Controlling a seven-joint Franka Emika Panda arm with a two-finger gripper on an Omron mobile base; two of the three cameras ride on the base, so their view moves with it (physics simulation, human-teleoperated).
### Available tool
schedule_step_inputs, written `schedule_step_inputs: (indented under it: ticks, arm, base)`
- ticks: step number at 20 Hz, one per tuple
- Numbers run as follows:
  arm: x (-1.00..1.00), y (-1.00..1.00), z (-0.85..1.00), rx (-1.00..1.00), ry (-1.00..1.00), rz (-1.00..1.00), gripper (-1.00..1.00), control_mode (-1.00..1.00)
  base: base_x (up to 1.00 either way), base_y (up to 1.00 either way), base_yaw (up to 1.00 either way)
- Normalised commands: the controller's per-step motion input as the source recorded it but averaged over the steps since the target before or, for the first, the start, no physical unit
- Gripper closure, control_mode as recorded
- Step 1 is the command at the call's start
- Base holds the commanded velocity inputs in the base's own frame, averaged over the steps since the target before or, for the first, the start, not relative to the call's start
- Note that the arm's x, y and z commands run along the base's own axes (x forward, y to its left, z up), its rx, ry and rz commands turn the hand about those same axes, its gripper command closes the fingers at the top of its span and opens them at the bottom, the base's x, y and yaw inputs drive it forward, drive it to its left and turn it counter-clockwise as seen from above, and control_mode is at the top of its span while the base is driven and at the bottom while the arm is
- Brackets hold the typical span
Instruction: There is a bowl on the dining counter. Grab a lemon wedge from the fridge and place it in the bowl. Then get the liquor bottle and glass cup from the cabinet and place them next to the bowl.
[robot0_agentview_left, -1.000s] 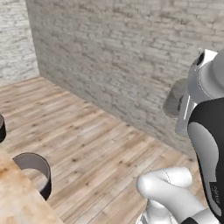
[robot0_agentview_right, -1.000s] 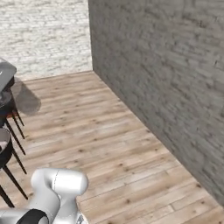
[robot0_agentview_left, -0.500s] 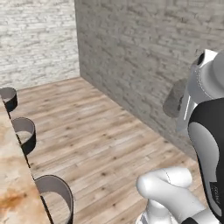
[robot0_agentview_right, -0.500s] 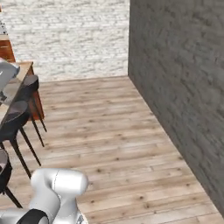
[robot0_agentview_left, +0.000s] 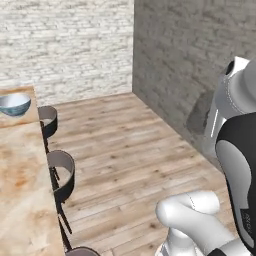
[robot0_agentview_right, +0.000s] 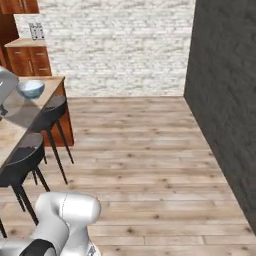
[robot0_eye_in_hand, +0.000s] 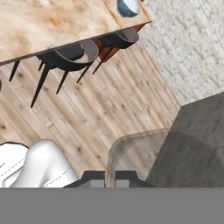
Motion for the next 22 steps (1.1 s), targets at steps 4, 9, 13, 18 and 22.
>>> schedule_step_inputs:
  ticks: [4,9,13,18,22]
  arm:
    - [0.00,0.00,0.00,0.00,0.00,0.00,1.00,1.00]
    - [0.00,0.00,0.00,0.00,0.00,0.00,1.00,1.00]
    - [0.00,0.00,0.00,0.00,0.00,0.00,1.00,1.00]
    - [0.00,0.00,0.00,0.00,0.00,0.00,1.00,1.00]
    - [0.00,0.00,0.00,0.00,0.00,0.00,1.00,1.00]
  base:
    - [1.00,-0.01,0.32]
    - [1.00,-0.23,0.38]
    - [1.00,-0.46,0.38]
    - [1.00,-0.48,0.39]
    - [0.96,-0.46,0.42]
